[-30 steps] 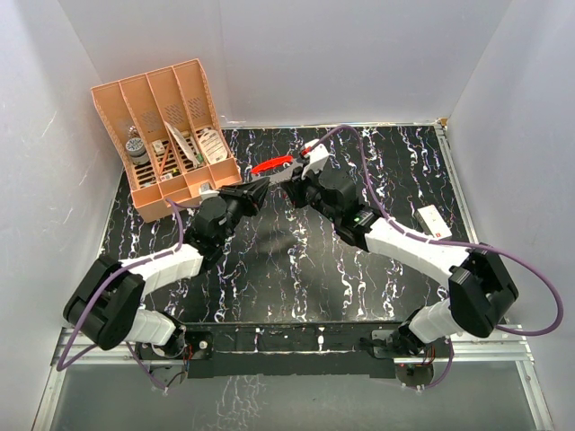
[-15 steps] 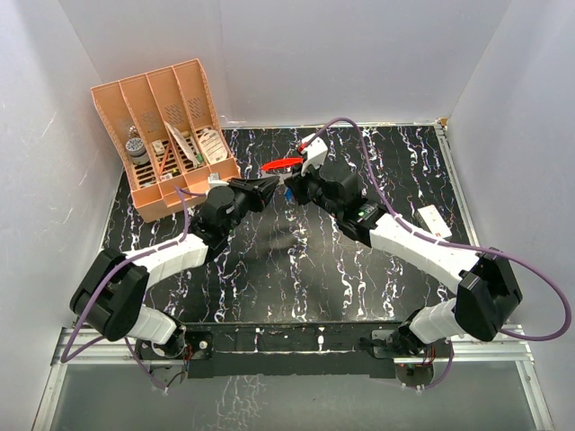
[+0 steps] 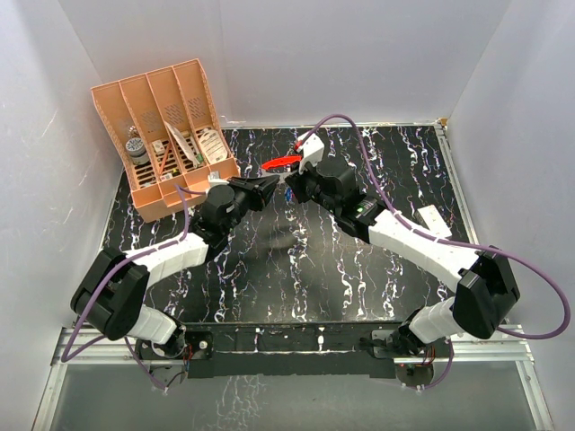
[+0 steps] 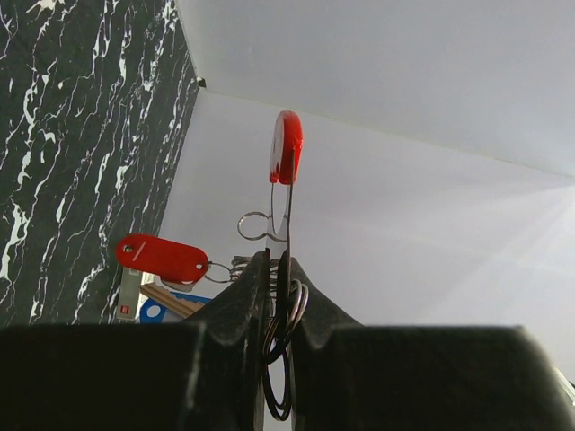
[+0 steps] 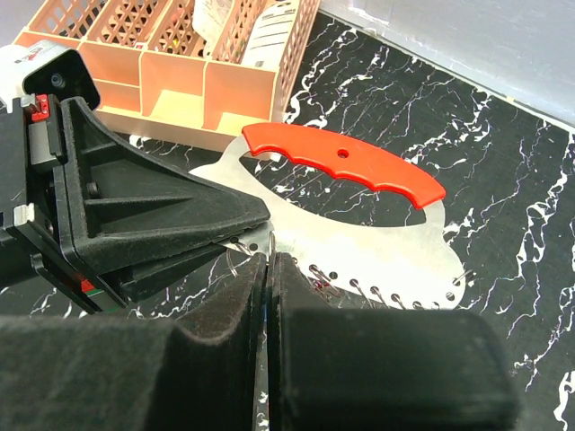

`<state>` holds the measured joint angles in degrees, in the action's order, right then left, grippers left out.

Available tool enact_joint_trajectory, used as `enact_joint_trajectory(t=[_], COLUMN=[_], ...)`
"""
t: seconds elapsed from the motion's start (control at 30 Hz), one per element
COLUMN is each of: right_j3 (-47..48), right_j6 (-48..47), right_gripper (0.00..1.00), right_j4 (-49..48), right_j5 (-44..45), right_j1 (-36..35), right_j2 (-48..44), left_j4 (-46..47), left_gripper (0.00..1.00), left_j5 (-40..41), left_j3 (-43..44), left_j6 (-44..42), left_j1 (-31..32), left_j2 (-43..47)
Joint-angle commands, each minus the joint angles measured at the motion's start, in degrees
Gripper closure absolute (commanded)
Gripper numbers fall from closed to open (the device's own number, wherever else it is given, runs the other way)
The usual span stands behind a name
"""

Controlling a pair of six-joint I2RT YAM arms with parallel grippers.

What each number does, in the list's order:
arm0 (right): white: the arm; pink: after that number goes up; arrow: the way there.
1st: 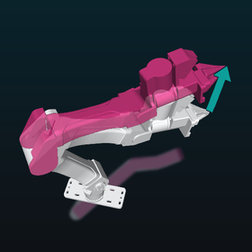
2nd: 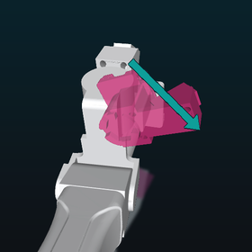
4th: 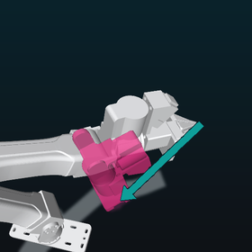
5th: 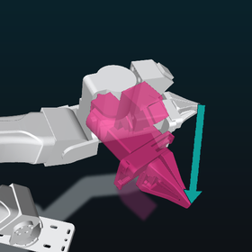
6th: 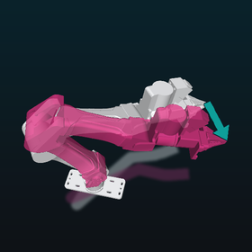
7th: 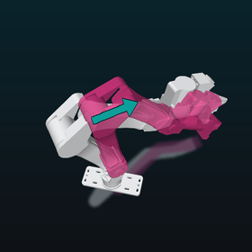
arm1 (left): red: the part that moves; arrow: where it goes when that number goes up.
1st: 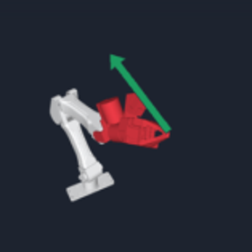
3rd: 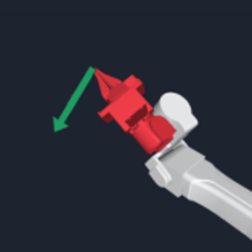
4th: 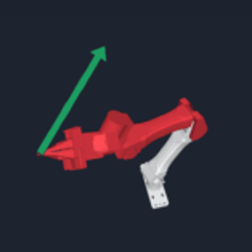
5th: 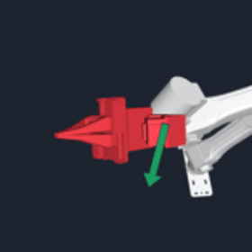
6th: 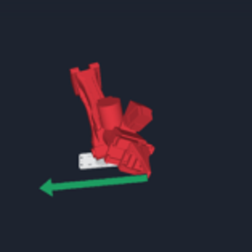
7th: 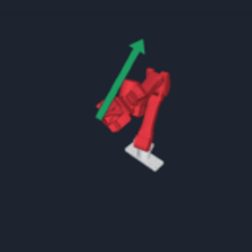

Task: Put the keys on the keyring

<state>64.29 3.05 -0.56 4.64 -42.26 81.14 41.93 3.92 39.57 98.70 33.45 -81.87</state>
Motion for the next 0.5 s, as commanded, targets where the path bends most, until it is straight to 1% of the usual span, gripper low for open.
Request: enact_joint_trajectory(t=[0.0,0.23,0.47], right_j3=[4.55,8.33,14.88], right_j6=[0.42,3.16,4.95], right_gripper=[1.00,1.00,1.00], right_j4=[-7.26,1.06,11.73], right_j5=[-0.05,-2.12,-2.51], right_j1=[-0.28,-0.23,-0.21], right_j2=[-2.43,-0.06,3.43], left_j4=[1.07,1.31,-0.83], left_gripper=[1.00,1.00,1.00], left_j5=[0.44,1.26,1.87], left_j3=[-2.58,-1.18,0.21], left_j6=[-0.12,-2.06,-5.07], left_j1=[0.08,-0.22,-0.43], left_j2=[1.14,1.67,2.84])
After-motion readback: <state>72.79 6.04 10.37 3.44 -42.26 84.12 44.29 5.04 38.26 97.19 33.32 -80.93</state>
